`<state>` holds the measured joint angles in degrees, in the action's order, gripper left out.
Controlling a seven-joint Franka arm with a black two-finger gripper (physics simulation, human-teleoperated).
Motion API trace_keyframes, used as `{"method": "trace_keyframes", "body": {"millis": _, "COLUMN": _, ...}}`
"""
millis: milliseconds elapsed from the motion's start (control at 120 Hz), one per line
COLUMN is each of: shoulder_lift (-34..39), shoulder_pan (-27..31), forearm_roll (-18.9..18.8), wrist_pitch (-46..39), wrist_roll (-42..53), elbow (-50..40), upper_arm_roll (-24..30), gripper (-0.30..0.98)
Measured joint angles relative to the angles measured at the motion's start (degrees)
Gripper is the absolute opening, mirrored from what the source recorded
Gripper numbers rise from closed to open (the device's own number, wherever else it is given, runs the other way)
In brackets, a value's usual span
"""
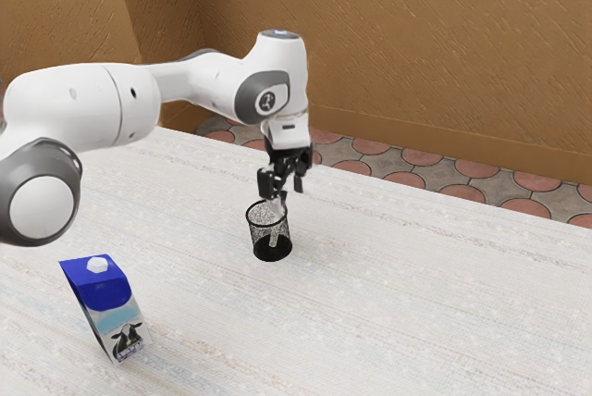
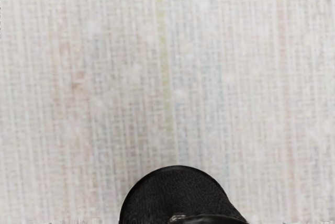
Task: Take the marker out of the pen holder and place it to the left of the pen holder.
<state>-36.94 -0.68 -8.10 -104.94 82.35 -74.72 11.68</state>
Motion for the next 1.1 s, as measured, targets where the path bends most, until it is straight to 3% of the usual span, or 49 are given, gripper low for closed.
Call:
{"method": "trace_keyframes", "body": {"millis": 217, "shoulder_lift": -0.02, "shoulder_pan": 0.16, "forearm_roll": 2.45, "wrist_pitch": -0.15, "wrist_roll": 2.14, "elbow": -0.67, "upper_arm_roll": -2.07, "gripper": 0.41}}
{"method": "trace_keyframes", "body": {"millis": 692, "shoulder_lift": 0.07, "shoulder_pan": -0.16, "forearm_roll": 3.15, "wrist_pitch": -0.36, "wrist_roll": 4.65, "elbow": -0.89, "upper_arm_roll": -2.10, "gripper": 0.19}}
{"method": "trace_keyframes", "body": {"millis": 1100, "shoulder_lift": 0.03, "shoulder_pan": 0.09, "forearm_roll": 2.91, "wrist_pitch": -0.42, "wrist_roll": 5.48, "elbow": -0.86, "upper_arm_roll": -2.11, "gripper": 0.11}}
